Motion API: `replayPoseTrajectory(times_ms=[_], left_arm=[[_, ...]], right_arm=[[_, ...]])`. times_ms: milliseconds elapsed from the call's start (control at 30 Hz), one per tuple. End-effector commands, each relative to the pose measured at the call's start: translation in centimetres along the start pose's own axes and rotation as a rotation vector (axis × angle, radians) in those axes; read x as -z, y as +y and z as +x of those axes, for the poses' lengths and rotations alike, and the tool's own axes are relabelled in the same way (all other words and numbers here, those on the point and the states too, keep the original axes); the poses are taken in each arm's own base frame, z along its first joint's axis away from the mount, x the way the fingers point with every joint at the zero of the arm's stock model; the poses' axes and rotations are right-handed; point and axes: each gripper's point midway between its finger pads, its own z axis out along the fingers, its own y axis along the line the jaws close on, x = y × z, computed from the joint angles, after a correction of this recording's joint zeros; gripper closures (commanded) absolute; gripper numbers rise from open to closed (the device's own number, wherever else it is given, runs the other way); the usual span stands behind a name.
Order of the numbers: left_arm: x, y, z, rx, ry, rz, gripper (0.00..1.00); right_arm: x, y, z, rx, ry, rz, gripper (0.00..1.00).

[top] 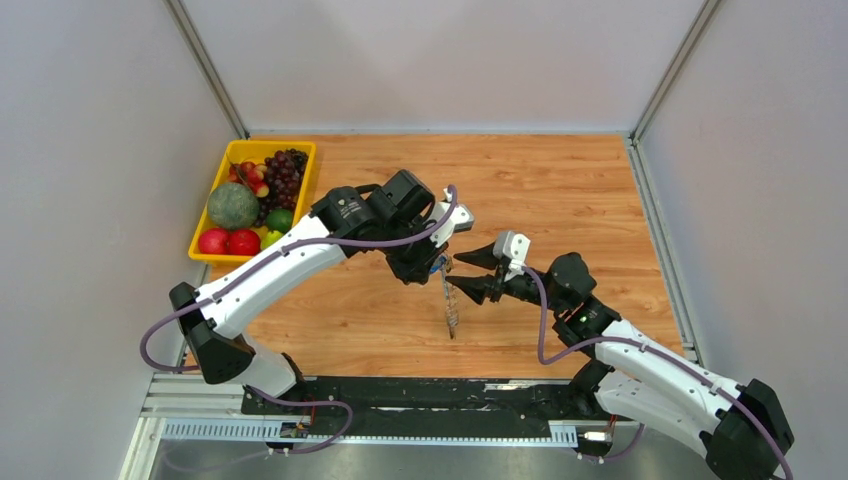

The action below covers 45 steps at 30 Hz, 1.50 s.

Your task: Remove the keys from the keyring

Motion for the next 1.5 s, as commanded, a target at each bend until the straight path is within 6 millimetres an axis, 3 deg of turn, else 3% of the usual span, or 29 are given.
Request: replayPoseTrajectory(times_ms=[0, 267, 633, 867, 1033, 1200, 1333, 1400, 1467], left_arm=[[1.7, -0.9, -1.4, -0.060, -0.053, 0.016, 1.00], [1.4, -2.0, -1.3, -0.091, -0.032, 0.037, 1.00], [1.0, -2.0, -1.2, -0.093, -0.016, 0.038, 1.00], [1.3, -2.0, -1.3, -0.099, -0.024, 0.029, 1.00], [1.9, -1.5, -1.6, -0.099, -0.044, -0.013, 1.00], [2.3, -1.1, -1.7, -0.096, -0.062, -0.039, 1.00], [2.2, -0.6, -1.6, -0.090, -0.071, -0.069, 1.00], [2.1, -0.3, -1.7, -0.087, -0.087, -0.085, 0.96], [1.9, 0.0, -2.0, -0.086, -0.115, -0.101, 0.84]], right_arm=[[-0.5, 0.5, -2.4, 0.063, -0.070, -0.051, 0.52], [-1.1, 1.6, -2.7, 0.066, -0.075, -0.131, 0.60], [-0.4, 1.9, -3.3, 0.079, -0.103, -0.128, 0.50], [-0.5, 2.2, -3.1, 0.080, -0.092, -0.154, 0.84], [-0.5, 2.2, -2.9, 0.079, -0.082, -0.154, 1.00], [-0.3, 2.0, -3.1, 0.077, -0.089, -0.132, 1.00], [-0.3, 0.5, -3.2, 0.045, -0.074, -0.038, 1.00], [-0.3, -0.1, -3.3, 0.032, -0.059, -0.011, 1.00], [-0.4, -0.3, -3.7, 0.020, -0.054, 0.001, 1.00]])
